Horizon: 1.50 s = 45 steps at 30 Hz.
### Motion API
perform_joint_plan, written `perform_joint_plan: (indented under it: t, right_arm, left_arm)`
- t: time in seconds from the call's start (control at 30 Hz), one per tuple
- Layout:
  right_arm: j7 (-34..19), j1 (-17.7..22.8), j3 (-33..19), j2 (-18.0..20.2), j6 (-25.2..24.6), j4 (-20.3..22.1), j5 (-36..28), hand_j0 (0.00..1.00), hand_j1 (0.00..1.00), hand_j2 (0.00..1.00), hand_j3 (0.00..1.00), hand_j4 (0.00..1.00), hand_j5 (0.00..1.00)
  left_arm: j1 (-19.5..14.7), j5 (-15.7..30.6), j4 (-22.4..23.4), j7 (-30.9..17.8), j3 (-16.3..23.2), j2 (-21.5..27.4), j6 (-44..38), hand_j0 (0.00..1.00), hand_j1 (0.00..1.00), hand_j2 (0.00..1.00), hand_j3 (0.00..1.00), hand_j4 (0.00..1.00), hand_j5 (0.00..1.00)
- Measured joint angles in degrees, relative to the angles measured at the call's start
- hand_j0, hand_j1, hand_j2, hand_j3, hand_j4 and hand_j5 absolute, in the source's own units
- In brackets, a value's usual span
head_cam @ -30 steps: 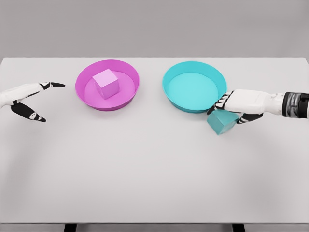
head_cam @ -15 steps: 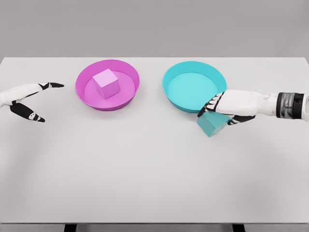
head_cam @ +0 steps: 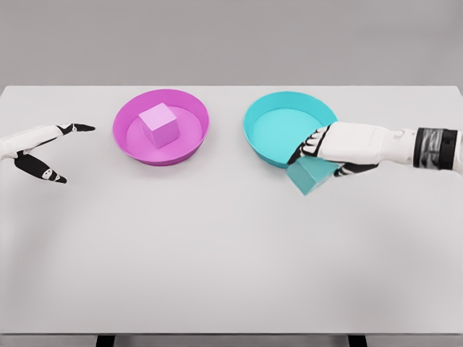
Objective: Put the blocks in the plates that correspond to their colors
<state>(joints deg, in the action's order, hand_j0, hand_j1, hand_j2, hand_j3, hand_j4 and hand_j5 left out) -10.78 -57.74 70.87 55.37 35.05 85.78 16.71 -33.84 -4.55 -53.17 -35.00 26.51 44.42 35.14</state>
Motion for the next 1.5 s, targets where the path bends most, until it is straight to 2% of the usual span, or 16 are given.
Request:
perform_joint_plan:
  t: [0.27,0.57,0.7,1.03,1.1,1.13,1.17,1.2,1.5]
  right_arm:
    - [0.0,-0.35,-1.96,0.01,0.0,0.17,-0.15,0.62,0.62,0.62,0.62,0.62,0.62]
    - [-0.51,-2.9,-2.14,-3.19,0.0,-4.79,-0.26,0.62,0.62,0.62,0.62,0.62,0.62]
    - [-0.89,-5.18,-2.15,-5.87,0.0,-8.52,-0.29,0.62,0.62,0.62,0.62,0.62,0.62]
    - [-1.08,-7.29,-2.08,-11.74,0.01,-16.92,-0.19,0.62,0.62,0.62,0.62,0.62,0.62]
    - [-1.09,-7.56,-2.06,-12.65,0.0,-18.0,-0.17,0.66,0.66,0.66,0.66,0.66,0.66]
    - [-1.2,-7.56,-2.08,-13.08,0.01,-18.61,-0.09,0.75,0.75,0.75,0.75,0.75,0.75]
    - [-1.37,-7.56,-2.09,-13.39,0.01,-19.04,-0.05,0.94,0.94,0.94,0.94,0.94,0.94]
    - [-1.45,-7.56,-2.1,-13.58,0.01,-19.33,-0.09,1.0,1.0,1.0,1.0,1.0,1.0]
    - [-1.38,-7.56,-2.16,-13.33,0.01,-19.67,-0.47,1.0,1.0,1.0,1.0,1.0,1.0]
  left_arm:
    - [0.0,0.0,0.02,0.0,0.0,0.0,0.0,1.0,1.0,1.0,1.0,1.0,1.0]
    - [0.0,0.0,0.02,0.0,0.0,0.0,0.0,1.0,1.0,1.0,1.0,1.0,1.0]
    - [0.09,0.0,0.02,0.0,0.03,-0.05,0.0,1.0,1.0,1.0,1.0,1.0,1.0]
    - [0.0,0.0,0.81,0.0,0.01,-0.01,0.0,1.0,1.0,1.0,1.0,1.0,1.0]
    - [0.0,0.0,0.9,0.0,0.02,-0.06,0.0,1.0,1.0,1.0,1.0,1.0,1.0]
    - [0.0,0.0,0.92,0.0,0.04,-0.09,0.0,1.0,1.0,1.0,1.0,1.0,1.0]
    - [0.0,0.0,0.94,0.0,0.05,-0.12,0.0,1.0,1.0,1.0,1.0,1.0,1.0]
    - [0.0,0.0,0.96,0.0,0.07,-0.14,0.0,1.0,1.0,1.0,1.0,1.0,1.0]
    - [0.0,0.0,0.99,-0.01,0.08,-0.26,0.0,1.0,1.0,1.0,1.0,1.0,1.0]
